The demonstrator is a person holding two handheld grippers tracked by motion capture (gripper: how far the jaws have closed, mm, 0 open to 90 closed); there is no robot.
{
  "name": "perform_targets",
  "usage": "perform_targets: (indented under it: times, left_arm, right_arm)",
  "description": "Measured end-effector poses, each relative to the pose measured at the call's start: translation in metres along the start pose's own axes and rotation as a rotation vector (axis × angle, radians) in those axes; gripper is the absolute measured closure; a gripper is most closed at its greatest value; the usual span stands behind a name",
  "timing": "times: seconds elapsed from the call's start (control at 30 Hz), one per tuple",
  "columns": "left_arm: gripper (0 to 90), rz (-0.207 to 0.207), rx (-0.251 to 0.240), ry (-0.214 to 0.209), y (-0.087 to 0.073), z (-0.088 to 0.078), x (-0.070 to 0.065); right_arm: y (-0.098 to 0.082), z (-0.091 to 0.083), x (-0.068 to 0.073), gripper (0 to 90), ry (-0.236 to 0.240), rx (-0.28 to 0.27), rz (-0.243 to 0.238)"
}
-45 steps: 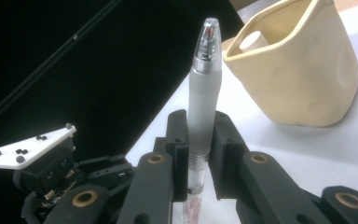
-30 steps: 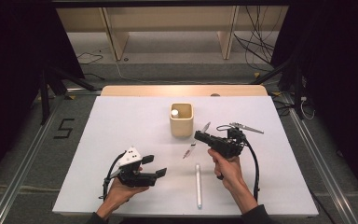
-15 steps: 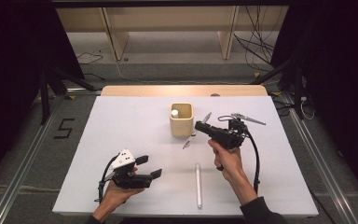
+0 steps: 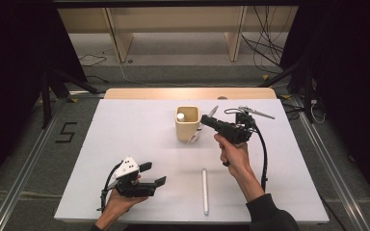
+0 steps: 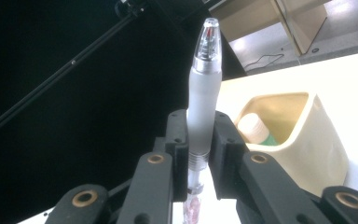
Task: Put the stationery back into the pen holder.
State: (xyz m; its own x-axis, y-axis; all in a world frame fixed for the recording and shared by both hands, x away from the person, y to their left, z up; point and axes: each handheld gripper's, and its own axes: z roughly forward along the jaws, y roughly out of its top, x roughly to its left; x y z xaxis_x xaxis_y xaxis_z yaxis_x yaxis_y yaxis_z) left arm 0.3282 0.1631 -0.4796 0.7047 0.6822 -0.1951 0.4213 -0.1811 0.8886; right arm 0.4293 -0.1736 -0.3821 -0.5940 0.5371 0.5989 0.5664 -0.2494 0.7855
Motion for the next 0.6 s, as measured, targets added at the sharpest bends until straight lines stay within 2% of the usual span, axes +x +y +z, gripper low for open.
perform_targets:
  times: [0.6]
  left_arm:
    - [20.1, 0.021, 0.001, 0.005, -0.004, -0.002, -0.001]
  right_arm:
    - [0.024, 0.017, -0.001, 79.8, -0.037, -0.002, -0.011]
